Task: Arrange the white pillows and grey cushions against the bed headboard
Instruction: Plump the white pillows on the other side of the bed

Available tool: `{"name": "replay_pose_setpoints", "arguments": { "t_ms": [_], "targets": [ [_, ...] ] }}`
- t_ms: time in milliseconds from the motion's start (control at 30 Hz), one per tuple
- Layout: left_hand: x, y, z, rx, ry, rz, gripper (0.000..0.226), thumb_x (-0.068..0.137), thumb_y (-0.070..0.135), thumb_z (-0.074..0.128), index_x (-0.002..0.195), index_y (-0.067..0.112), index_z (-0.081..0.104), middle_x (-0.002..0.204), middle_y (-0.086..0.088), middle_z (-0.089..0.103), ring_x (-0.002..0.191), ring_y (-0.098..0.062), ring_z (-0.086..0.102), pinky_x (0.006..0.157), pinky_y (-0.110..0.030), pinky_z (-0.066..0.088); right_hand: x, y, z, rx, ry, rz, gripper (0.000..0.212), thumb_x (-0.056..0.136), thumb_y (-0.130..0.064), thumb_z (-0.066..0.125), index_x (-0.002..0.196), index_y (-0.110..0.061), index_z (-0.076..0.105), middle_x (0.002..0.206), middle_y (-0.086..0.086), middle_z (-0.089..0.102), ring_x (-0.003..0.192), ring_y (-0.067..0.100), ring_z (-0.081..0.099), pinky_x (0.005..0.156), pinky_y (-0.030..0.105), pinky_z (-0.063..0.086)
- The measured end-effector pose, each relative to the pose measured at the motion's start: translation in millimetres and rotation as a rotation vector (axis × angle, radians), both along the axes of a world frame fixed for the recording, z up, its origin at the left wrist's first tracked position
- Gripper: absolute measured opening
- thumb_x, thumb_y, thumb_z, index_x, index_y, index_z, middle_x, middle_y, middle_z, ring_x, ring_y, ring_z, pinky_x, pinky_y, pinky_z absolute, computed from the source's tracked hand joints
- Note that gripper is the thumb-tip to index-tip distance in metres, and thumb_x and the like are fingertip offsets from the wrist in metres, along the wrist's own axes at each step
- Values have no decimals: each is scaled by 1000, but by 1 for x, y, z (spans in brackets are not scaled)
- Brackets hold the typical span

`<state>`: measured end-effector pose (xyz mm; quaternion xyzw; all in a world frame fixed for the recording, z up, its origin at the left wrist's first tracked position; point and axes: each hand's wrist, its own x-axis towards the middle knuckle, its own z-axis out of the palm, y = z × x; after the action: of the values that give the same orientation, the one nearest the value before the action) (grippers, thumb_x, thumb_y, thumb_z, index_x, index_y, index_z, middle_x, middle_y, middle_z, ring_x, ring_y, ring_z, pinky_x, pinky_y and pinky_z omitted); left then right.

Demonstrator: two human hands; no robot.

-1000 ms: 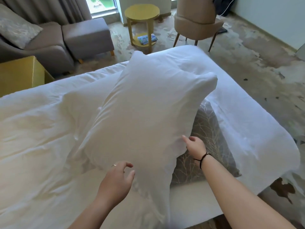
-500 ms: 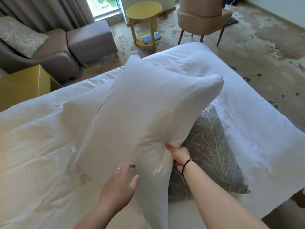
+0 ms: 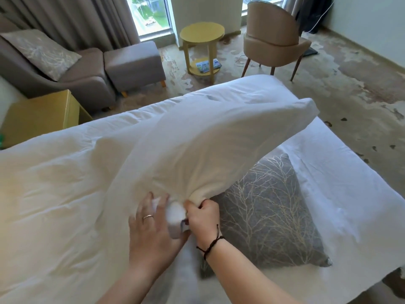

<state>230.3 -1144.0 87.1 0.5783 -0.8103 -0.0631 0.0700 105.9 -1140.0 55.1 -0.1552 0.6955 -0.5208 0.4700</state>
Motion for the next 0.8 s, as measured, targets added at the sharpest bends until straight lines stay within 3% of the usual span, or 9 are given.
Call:
{"name": "replay_pose_setpoints", "arguments": {
  "t_ms": [133,200,267,367,467,533,600,700,800],
  "targets": [
    [42,-24,15,-207,-82,19,65,78,44,41,135,13,52,137,-13,53,128,-37,47,96,-58,35,64,-19,42,-76,-49,23,32,72,-31,64,65,-1,56,53,13,59,57,37,63,51,44,52],
    [66,-43,22,-191,-134,46,49,76,37,45,115,15,65,114,-10,67,105,-34,61,83,-49,46,83,-32,52,-58,-22,116,33,78,-25,63,60,1,54,54,12,56,64,41,63,57,46,53],
    [84,-59,26,-97,-224,97,22,75,27,54,89,18,68,86,-6,70,83,-33,65,67,-40,48,96,-40,60,-89,47,283,23,82,-13,59,61,-4,62,58,5,61,66,34,64,63,41,55],
    [102,-65,19,31,-279,136,9,77,18,63,82,23,69,77,-3,69,80,-31,65,64,-35,43,102,-42,71,-221,375,666,15,85,-27,60,91,-22,72,87,-6,72,83,9,63,77,24,50],
    [110,-49,6,36,-221,146,18,72,20,61,86,25,71,70,-1,67,72,-29,65,60,-34,43,75,-42,65,-411,989,882,31,80,-42,60,109,-30,64,110,-7,65,103,15,55,87,32,43],
    [111,-38,-1,34,-199,126,18,67,23,60,82,26,70,68,-1,65,72,-28,65,60,-34,43,45,-43,55,-354,1356,1035,46,79,-50,61,120,-28,57,122,-5,58,116,21,50,98,38,37],
    [107,-27,-9,42,-203,89,16,60,20,59,74,25,65,64,-1,63,70,-27,64,59,-34,42,21,-41,43,-204,1498,1180,63,77,-64,58,127,-26,52,129,-4,52,123,22,44,106,40,30],
    [101,-15,-18,47,-209,43,19,52,18,58,69,25,61,60,0,60,65,-26,62,58,-34,41,13,-33,30,-160,1563,1318,82,66,-80,53,123,-21,54,126,1,52,120,27,45,108,45,29],
    [107,-12,-23,57,-212,27,27,49,16,65,73,25,64,61,0,61,66,-26,61,59,-34,39,18,-22,21,-132,1632,1366,99,56,-84,58,127,-15,53,124,8,53,119,32,48,109,53,32]
  ]
}}
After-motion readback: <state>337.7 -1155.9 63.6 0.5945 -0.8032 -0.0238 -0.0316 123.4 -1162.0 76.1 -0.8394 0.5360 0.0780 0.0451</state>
